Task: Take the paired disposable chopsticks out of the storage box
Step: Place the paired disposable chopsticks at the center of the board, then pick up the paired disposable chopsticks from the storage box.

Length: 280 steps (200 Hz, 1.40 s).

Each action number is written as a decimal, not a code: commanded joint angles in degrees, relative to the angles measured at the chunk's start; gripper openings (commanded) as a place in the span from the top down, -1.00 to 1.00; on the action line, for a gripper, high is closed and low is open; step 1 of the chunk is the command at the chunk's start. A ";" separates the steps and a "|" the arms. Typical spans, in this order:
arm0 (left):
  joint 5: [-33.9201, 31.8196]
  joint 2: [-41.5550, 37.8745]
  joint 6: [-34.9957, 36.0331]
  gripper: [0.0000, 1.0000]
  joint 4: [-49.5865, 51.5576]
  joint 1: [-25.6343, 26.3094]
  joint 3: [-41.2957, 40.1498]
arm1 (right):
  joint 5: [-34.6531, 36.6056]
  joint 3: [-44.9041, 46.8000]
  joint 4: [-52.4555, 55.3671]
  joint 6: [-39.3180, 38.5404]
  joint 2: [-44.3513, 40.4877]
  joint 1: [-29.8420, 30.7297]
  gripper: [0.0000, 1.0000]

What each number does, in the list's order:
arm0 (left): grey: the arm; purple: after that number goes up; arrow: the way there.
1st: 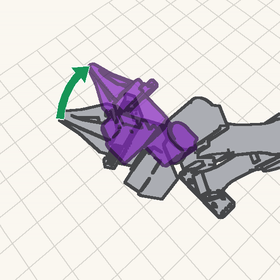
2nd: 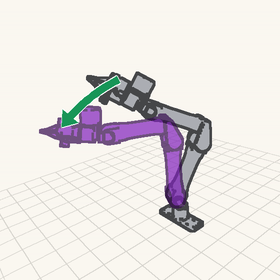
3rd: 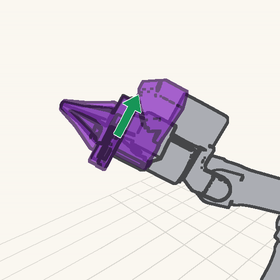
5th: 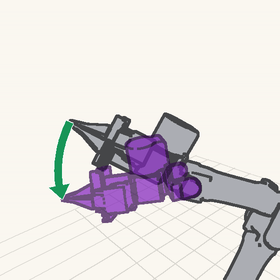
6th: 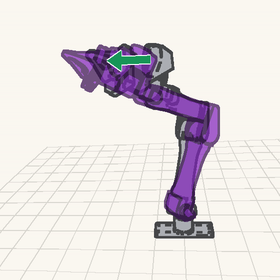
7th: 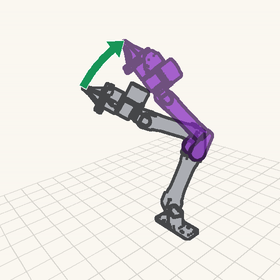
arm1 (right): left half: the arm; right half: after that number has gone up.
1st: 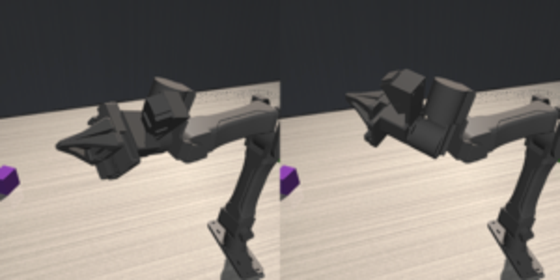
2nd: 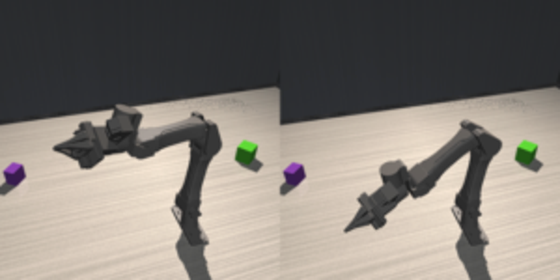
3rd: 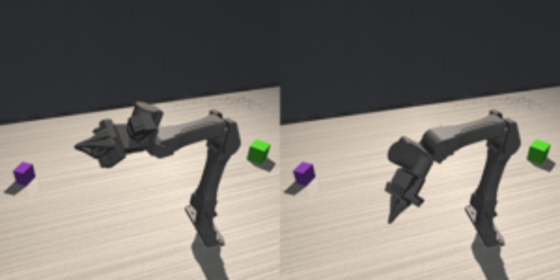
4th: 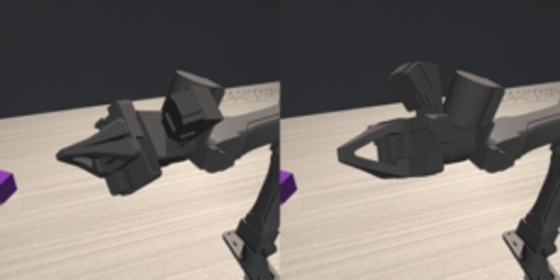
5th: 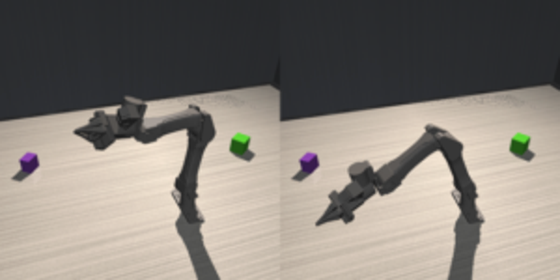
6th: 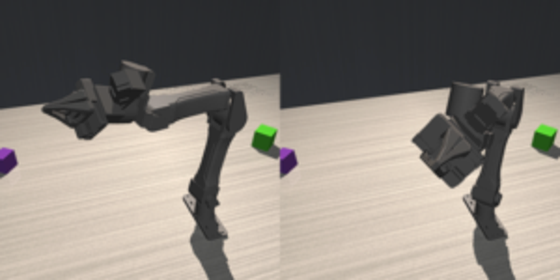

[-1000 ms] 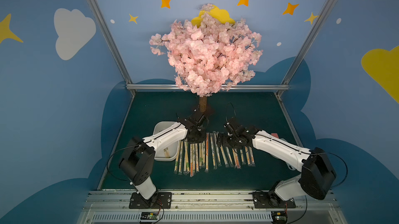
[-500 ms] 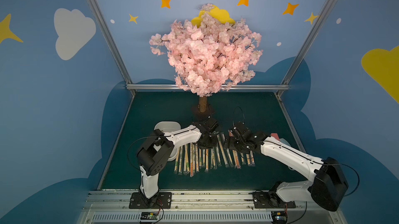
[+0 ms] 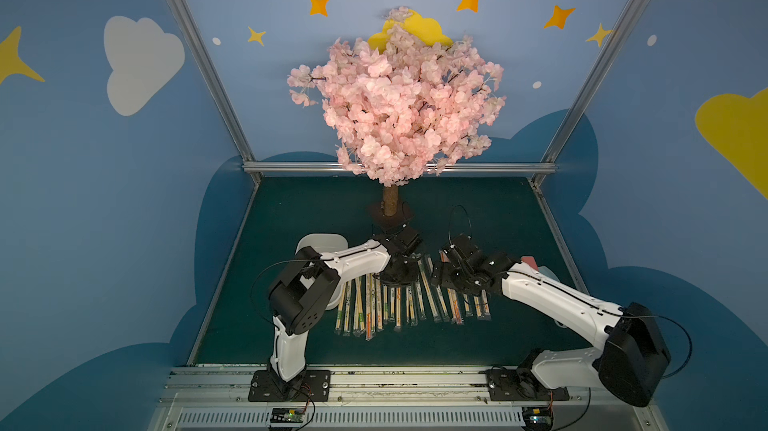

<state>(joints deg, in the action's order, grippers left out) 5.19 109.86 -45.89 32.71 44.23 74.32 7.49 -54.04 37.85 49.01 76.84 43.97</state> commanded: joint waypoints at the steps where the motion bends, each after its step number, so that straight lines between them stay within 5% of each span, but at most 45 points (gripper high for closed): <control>1: 0.17 -0.19 -0.15 0.52 1.87 -0.10 1.17 | 0.27 -0.58 1.76 -0.23 -1.15 -0.20 -0.93; 95: -7.38 -11.86 4.69 0.28 7.18 -3.62 1.81 | -5.58 -5.33 -0.44 -4.10 2.66 0.38 -0.93; 128: -15.12 -17.27 7.58 0.19 13.47 -9.54 0.64 | -6.34 -9.68 -1.89 -4.28 6.88 2.55 -0.92; 173: -14.59 -23.21 11.62 0.18 14.35 -21.79 -5.63 | -6.44 -18.28 -2.79 -4.98 14.96 6.88 -0.92; 217: -14.78 -21.58 15.29 0.20 14.80 -29.44 -9.52 | -6.47 -24.88 -2.80 -5.74 21.38 9.88 -0.92; 280: -13.54 -14.56 17.28 0.23 13.09 -32.95 -11.58 | -6.34 -26.07 -2.29 -6.67 23.00 10.62 -0.92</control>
<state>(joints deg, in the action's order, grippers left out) -8.82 93.43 -30.28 45.84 11.99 62.76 0.95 -78.98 34.74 43.09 99.55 54.54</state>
